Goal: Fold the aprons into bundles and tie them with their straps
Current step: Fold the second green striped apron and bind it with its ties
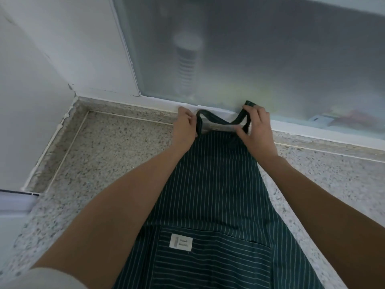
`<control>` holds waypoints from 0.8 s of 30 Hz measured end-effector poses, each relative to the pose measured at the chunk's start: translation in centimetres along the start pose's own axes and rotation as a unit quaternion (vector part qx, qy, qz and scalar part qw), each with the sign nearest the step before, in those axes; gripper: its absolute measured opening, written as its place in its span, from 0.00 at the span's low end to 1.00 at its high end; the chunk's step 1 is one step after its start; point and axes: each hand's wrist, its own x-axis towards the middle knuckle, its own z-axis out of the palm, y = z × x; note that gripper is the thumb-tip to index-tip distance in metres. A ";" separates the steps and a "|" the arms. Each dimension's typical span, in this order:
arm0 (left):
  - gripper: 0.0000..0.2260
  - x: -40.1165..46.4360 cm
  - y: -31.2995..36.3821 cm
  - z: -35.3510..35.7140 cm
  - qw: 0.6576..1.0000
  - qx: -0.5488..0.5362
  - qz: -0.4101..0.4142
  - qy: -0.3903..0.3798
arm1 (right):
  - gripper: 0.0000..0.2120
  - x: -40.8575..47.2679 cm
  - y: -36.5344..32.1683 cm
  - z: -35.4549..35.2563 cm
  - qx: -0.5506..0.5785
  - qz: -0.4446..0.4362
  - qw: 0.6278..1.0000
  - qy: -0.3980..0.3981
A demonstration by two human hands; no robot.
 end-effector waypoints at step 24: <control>0.15 1.4 1.3 -2.4 0.965 0.160 -0.091 -0.188 | 0.10 0.2 2.4 2.8 -0.065 0.204 0.943 -0.254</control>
